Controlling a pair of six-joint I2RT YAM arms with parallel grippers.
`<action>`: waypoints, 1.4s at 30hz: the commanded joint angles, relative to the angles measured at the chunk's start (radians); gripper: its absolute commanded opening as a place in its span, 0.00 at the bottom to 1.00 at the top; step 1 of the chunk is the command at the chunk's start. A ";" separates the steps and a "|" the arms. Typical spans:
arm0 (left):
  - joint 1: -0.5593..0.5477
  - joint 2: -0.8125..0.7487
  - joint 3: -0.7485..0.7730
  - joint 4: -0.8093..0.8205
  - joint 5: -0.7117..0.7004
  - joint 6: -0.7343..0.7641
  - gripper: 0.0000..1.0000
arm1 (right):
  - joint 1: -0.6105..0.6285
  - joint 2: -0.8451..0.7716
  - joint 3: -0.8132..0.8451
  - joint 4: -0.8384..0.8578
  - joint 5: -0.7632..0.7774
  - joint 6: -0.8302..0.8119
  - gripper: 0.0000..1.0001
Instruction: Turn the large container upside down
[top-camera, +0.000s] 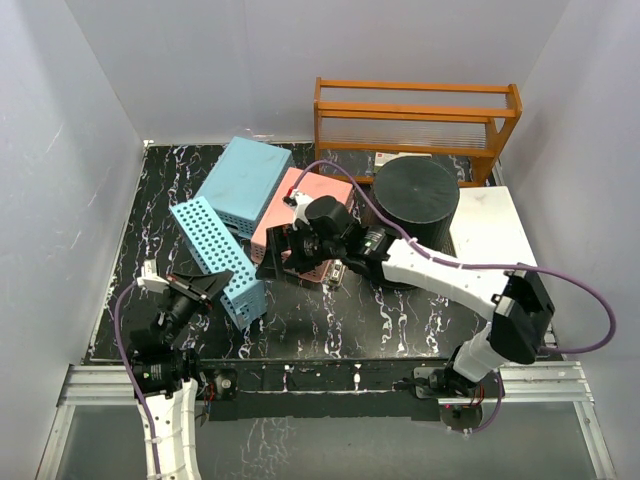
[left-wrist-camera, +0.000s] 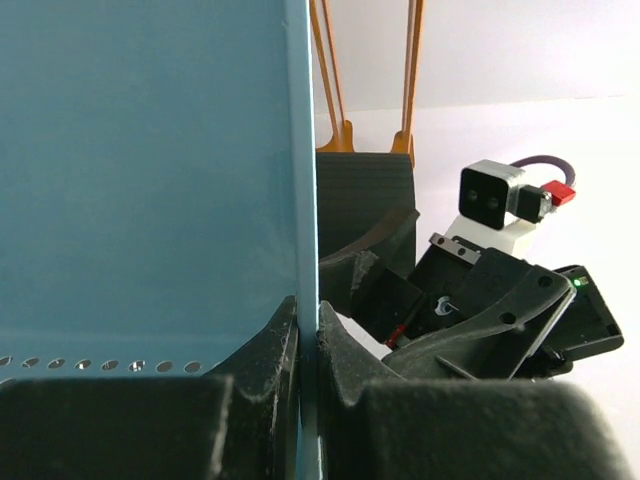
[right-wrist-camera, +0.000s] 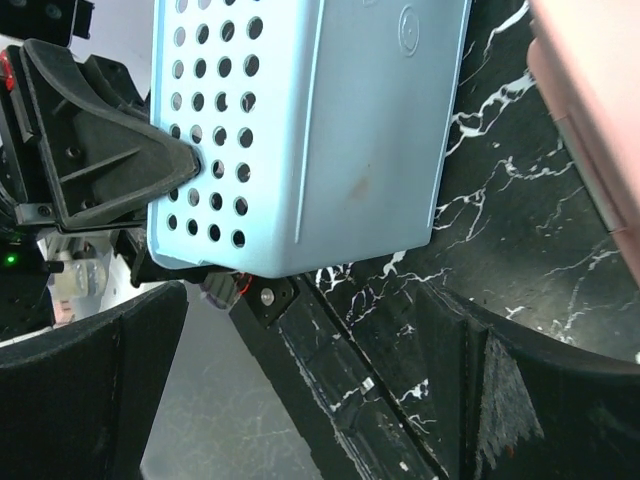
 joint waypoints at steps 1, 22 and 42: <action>-0.002 -0.010 0.013 -0.095 0.049 0.114 0.00 | -0.004 0.031 0.032 0.118 -0.083 0.036 0.97; -0.003 0.119 0.346 -0.469 -0.120 0.405 0.75 | -0.002 0.117 0.051 0.161 -0.152 0.056 0.97; -0.002 0.146 0.517 -0.573 -0.339 0.349 0.79 | 0.007 0.171 0.135 0.193 -0.189 0.064 0.96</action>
